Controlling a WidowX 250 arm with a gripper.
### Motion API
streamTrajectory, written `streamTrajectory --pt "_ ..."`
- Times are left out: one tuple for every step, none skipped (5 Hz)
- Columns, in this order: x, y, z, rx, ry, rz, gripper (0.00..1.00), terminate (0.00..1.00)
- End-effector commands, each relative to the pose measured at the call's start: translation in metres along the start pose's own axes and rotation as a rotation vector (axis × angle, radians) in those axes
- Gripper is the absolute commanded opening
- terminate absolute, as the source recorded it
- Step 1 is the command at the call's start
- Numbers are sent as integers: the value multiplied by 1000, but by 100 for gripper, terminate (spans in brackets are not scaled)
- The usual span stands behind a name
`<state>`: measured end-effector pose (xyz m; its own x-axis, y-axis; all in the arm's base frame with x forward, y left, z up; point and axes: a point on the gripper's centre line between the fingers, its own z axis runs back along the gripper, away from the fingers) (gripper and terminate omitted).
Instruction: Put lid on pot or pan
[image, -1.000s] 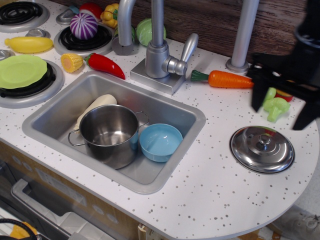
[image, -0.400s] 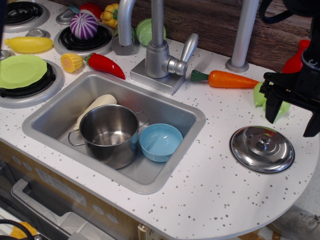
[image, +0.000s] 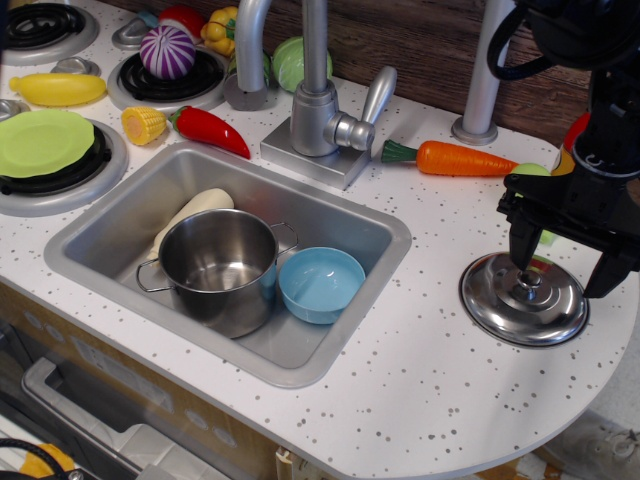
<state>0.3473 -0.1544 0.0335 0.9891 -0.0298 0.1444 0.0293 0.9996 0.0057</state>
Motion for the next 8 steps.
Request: streamTrajectory --pt "7 9 14 -10 -63 -21 100 0" --pt "7 11 11 -19 -68 -22 100 0" --pt "6 14 6 -40 -76 -22 100 0" --pt "7 15 4 -67 -77 -13 100 0" --pt "7 14 0 -76 -80 13 0 0" --pt "7 14 0 -77 -77 15 0 0" --pt "8 14 0 -73 -77 18 0 0" --pt "9 14 11 -34 -60 6 0 0"
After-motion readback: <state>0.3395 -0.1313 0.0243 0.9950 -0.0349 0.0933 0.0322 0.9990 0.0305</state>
